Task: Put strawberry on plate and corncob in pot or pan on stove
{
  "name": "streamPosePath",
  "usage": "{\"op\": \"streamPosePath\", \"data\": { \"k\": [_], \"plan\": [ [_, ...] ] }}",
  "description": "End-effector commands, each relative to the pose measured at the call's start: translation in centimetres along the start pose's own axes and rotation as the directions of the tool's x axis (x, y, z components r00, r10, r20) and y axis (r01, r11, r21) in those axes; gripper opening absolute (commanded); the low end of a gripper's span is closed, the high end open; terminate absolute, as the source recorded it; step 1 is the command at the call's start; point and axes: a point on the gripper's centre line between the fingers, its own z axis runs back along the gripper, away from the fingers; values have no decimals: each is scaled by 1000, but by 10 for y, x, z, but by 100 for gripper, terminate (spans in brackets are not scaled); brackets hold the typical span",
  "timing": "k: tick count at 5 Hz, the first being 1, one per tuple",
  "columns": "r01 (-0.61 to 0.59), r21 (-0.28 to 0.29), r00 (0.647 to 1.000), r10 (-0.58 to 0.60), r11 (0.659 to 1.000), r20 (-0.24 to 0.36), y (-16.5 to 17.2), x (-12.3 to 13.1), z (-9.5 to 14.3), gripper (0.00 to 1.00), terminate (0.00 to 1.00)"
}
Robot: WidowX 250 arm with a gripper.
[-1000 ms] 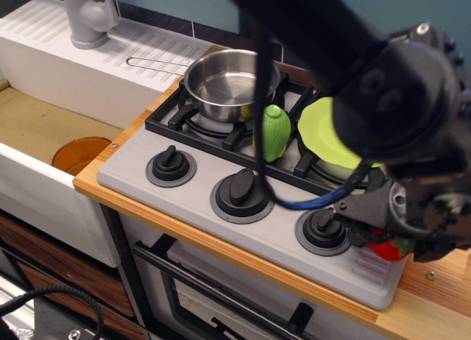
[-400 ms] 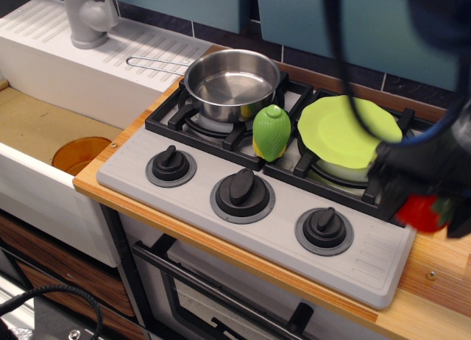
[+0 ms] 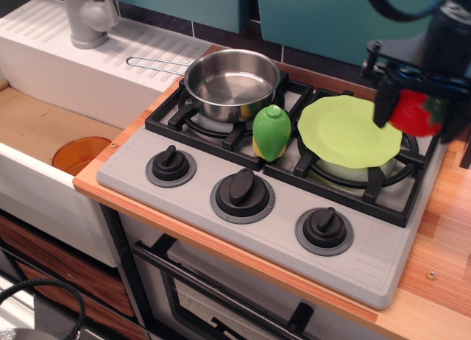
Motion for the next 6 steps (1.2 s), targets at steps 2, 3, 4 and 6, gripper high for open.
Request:
{"op": "streamPosePath", "data": {
  "k": [2, 3, 4, 6],
  "plan": [
    [32, -60, 998, -28, 998, 61, 28, 60, -14, 0, 0],
    [26, -68, 997, -20, 997, 81, 30, 58, -26, 0, 0],
    [12, -68, 996, -6, 998, 89, 27, 53, -33, 0, 0],
    [-3, -38, 999, 5, 999, 51, 16, 41, -14, 100, 0]
  ]
}}
